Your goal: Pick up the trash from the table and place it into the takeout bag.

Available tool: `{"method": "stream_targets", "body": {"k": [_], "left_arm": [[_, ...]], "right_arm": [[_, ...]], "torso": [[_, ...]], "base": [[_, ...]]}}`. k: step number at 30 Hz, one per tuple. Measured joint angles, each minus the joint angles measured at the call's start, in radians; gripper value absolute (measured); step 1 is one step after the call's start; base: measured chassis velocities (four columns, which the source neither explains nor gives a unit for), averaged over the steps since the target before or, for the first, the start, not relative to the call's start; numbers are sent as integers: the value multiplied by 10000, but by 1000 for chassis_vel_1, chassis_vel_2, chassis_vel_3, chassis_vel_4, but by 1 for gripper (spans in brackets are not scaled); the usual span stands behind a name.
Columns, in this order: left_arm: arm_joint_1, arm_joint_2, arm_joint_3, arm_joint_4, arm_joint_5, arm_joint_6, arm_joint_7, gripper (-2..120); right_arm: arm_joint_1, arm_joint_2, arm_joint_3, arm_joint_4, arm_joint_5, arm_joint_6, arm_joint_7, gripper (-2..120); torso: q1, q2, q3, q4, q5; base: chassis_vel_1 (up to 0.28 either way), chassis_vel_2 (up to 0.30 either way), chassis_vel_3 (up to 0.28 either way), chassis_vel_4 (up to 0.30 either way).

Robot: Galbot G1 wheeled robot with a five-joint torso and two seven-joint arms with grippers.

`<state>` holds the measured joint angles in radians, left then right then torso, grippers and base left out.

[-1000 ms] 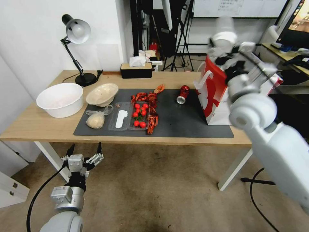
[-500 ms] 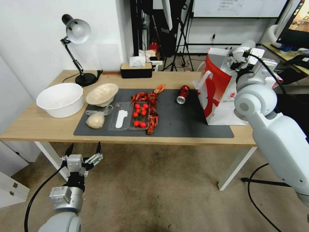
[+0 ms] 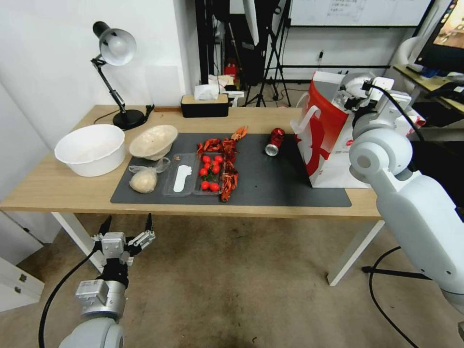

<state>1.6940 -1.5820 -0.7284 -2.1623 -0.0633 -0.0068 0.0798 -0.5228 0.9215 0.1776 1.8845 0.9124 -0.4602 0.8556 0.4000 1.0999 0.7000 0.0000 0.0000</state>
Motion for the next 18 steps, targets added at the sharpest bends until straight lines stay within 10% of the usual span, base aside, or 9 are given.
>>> {"method": "stream_targets", "body": {"k": [18], "left_arm": [[0, -14, 20, 48, 36, -23, 10, 100]], "right_arm": [[-148, -262, 593, 465, -12, 817, -815, 100]], "torso": [[0, 2, 0, 1, 0]], "base": [[0, 0, 0, 0]]}}
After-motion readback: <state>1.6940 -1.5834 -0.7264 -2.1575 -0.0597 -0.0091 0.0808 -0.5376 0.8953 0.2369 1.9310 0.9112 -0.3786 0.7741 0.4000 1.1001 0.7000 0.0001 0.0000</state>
